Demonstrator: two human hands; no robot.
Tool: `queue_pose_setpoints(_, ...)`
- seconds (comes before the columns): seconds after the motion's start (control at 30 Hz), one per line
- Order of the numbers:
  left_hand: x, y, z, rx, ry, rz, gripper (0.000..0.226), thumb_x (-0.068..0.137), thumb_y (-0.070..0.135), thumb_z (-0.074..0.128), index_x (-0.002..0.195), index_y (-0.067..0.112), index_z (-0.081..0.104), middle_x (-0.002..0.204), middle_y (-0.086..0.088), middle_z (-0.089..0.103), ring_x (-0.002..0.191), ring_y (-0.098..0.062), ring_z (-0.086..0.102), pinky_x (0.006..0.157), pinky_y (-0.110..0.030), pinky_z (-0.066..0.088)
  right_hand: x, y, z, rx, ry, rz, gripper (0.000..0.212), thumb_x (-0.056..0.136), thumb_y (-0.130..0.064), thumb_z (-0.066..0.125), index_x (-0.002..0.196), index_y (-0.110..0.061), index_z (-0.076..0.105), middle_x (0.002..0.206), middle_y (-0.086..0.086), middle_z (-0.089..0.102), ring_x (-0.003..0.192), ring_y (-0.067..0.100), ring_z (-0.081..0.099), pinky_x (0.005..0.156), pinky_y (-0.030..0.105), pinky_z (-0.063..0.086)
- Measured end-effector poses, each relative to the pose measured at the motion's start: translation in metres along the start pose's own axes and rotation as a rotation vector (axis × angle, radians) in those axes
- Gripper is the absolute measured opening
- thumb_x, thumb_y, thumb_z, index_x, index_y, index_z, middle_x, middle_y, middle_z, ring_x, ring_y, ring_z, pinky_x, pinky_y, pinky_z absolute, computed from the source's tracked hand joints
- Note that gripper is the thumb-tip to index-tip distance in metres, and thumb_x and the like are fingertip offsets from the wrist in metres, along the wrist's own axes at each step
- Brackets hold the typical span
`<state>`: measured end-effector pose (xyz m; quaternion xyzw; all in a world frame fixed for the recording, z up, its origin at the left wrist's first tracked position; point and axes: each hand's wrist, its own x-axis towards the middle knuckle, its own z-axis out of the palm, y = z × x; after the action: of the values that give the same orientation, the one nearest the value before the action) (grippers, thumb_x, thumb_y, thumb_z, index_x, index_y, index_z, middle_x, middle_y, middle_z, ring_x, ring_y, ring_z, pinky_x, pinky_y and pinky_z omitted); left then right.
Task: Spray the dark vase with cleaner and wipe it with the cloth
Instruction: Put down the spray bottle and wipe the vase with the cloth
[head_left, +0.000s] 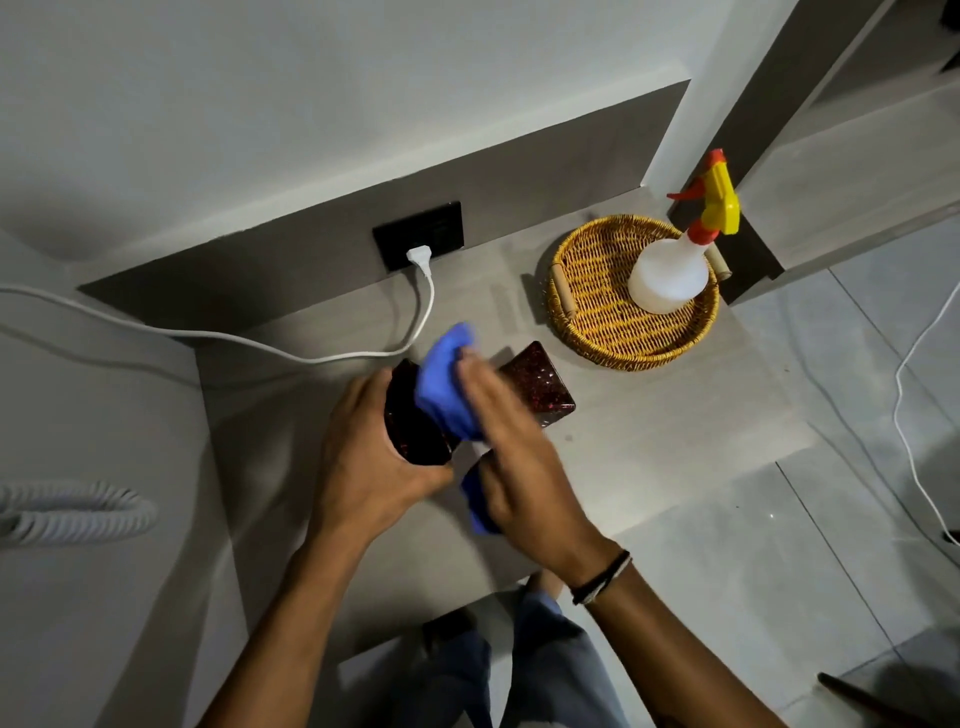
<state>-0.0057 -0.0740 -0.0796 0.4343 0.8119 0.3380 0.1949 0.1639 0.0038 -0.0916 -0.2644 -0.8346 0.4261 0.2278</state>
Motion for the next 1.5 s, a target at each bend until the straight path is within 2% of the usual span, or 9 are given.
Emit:
queue_pose_setpoints(0.23,-0.012,-0.004,0.002,0.11,0.023,-0.064,0.084,0.043,0.036,0.093,0.118,0.01,0.065,0.112,-0.005,0.066,0.1,-0.027,0.064,0.082,-0.032,0.048,0.013,0.053,-0.027,-0.451,-0.194,0.075,0.09,0.097,0.016,0.057,0.169,-0.011,0.011,0.179,0.006,-0.001,0.168,0.028,-0.005,0.136,0.048,0.015)
queue_pose_setpoints(0.5,-0.014,-0.004,0.0,-0.015,-0.042,-0.17,0.102,0.051,0.052,0.071,0.144,0.014,0.061,0.146,-0.008,0.064,0.135,-0.024,0.059,0.11,-0.032,0.045,-0.009,-0.013,0.015,-0.064,-0.176,-0.145,0.082,0.091,0.002,0.038,0.17,-0.007,0.017,0.181,0.009,0.01,0.168,0.035,0.005,0.137,0.045,0.012)
queue_pose_setpoints(0.67,-0.018,0.001,0.0,0.082,0.054,-0.08,0.084,0.041,0.044,0.084,0.118,0.019,0.06,0.111,0.01,0.056,0.096,-0.014,0.056,0.075,-0.021,0.04,0.0,0.056,-0.023,-0.36,-0.171,0.042,0.087,0.093,0.02,0.053,0.168,-0.006,0.016,0.177,0.006,-0.002,0.167,0.03,0.0,0.137,0.042,0.002)
queue_pose_setpoints(0.93,-0.021,-0.001,0.001,-0.003,0.072,-0.079,0.081,0.046,0.044,0.082,0.118,0.009,0.069,0.112,-0.008,0.071,0.103,-0.034,0.069,0.089,-0.045,0.055,-0.018,-0.005,0.013,-0.117,-0.241,-0.113,0.093,0.093,0.015,0.047,0.172,-0.019,0.01,0.182,-0.001,0.005,0.169,0.028,0.003,0.137,0.041,0.01)
queue_pose_setpoints(0.97,-0.024,-0.004,0.002,-0.004,0.075,-0.096,0.082,0.046,0.043,0.083,0.118,0.009,0.069,0.112,-0.008,0.071,0.103,-0.033,0.069,0.089,-0.041,0.054,-0.017,0.003,0.013,-0.17,-0.242,-0.195,0.13,0.052,0.018,0.052,0.171,-0.013,0.012,0.181,0.005,0.007,0.168,0.031,0.007,0.137,0.044,0.013)
queue_pose_setpoints(1.0,-0.028,-0.006,0.002,0.01,0.083,-0.114,0.084,0.044,0.041,0.085,0.12,0.009,0.068,0.113,-0.007,0.071,0.103,-0.031,0.068,0.088,-0.033,0.051,-0.015,0.011,0.002,-0.264,-0.264,-0.223,0.078,0.098,-0.029,0.039,0.169,-0.006,0.018,0.18,0.011,0.014,0.167,0.036,0.014,0.135,0.047,0.019)
queue_pose_setpoints(1.03,-0.032,-0.007,0.003,0.028,0.097,-0.132,0.089,0.042,0.039,0.086,0.123,0.009,0.066,0.116,-0.007,0.07,0.105,-0.029,0.067,0.088,-0.025,0.047,-0.009,0.024,-0.005,-0.359,-0.196,-0.208,0.083,0.095,0.014,0.067,0.166,0.0,0.027,0.177,0.017,0.022,0.164,0.04,0.02,0.133,0.05,0.023)
queue_pose_setpoints(1.37,-0.025,0.006,0.007,-0.036,0.12,-0.137,0.085,0.045,0.046,0.079,0.124,0.014,0.068,0.119,-0.004,0.07,0.11,-0.03,0.07,0.093,-0.041,0.055,-0.015,0.007,0.012,-0.004,-0.198,-0.156,0.078,0.094,0.004,0.042,0.169,-0.007,0.022,0.181,0.007,0.014,0.168,0.033,0.008,0.137,0.046,0.013)
queue_pose_setpoints(1.5,-0.027,-0.002,0.007,0.028,0.104,-0.136,0.085,0.044,0.039,0.088,0.121,0.011,0.066,0.116,-0.004,0.068,0.106,-0.03,0.067,0.088,-0.04,0.054,-0.009,0.044,-0.001,-0.214,-0.134,-0.193,0.106,0.081,0.023,0.067,0.168,-0.014,0.02,0.18,-0.008,0.001,0.167,0.023,0.002,0.136,0.04,0.009)
